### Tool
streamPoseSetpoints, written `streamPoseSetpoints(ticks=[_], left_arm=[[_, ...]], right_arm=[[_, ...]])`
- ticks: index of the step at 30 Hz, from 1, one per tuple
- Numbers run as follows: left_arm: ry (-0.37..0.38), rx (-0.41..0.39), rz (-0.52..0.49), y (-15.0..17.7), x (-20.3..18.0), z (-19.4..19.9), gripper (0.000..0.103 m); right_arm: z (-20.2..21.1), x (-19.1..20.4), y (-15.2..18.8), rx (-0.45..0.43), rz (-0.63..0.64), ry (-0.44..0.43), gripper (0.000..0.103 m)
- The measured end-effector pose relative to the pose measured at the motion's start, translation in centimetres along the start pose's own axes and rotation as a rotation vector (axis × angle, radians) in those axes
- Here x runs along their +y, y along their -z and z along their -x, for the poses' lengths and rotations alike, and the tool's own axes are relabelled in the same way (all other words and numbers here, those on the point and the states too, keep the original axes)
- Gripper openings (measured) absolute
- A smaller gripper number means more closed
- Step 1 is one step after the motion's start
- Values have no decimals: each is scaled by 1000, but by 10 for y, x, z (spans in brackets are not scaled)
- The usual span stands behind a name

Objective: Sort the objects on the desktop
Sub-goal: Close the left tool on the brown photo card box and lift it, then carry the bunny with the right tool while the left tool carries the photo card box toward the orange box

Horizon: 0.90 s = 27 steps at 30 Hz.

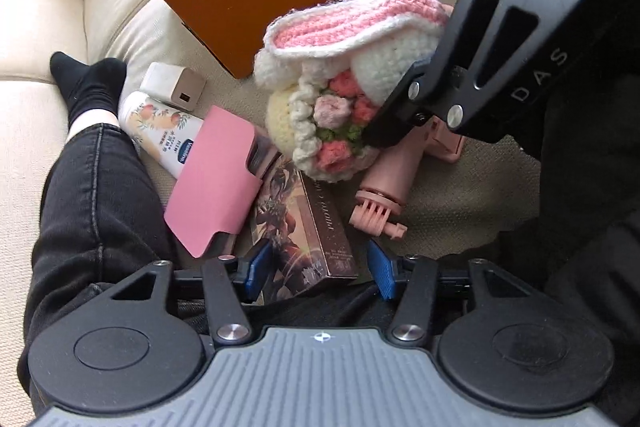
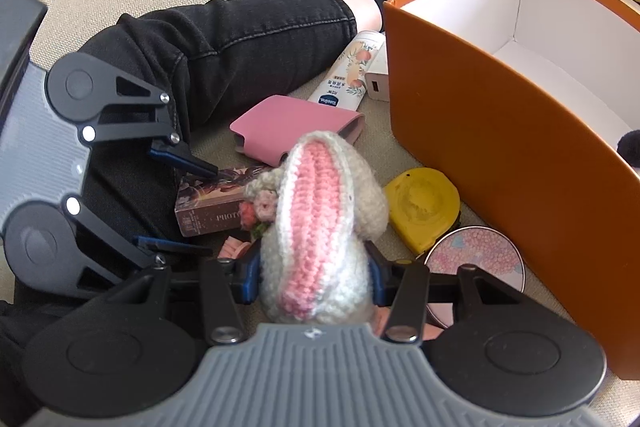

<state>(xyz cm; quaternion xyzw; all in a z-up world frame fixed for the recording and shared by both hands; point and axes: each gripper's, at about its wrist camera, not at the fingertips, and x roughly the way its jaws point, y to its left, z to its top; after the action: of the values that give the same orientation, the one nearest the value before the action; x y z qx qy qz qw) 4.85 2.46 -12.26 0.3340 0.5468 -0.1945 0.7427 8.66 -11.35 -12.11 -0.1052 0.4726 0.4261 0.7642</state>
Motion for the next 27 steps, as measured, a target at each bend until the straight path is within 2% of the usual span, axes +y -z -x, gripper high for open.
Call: streamPoseSetpoints(ticks=[1,3,9,11,21,24,26,27], left_arm=[[-2,-1,5,0,0,1,59],[-11,-12,11,3,0,3,47],[-39,-78,121,8,10,18,32],[-44,-107,179,7,20,25,29],[41,-216,514,16,74,27,28],[42,-170,520,17,74,19,30],[22,-121,490,17,69,14,31],[6,-122,470,17,66,15,31]], right_arm=[[0,0,0,-1,0,-1,52],[1,-1,0,-4,-2,-1,52],[6,-15,0,-14,-64,47,52],[7,-21,-1,-10,-91,30,52],[3,-20,-2,4,-82,35,52],[6,-21,1,5,-76,39,52],[6,-21,1,5,-77,39,52],[6,-21,1,4,-79,39,52]])
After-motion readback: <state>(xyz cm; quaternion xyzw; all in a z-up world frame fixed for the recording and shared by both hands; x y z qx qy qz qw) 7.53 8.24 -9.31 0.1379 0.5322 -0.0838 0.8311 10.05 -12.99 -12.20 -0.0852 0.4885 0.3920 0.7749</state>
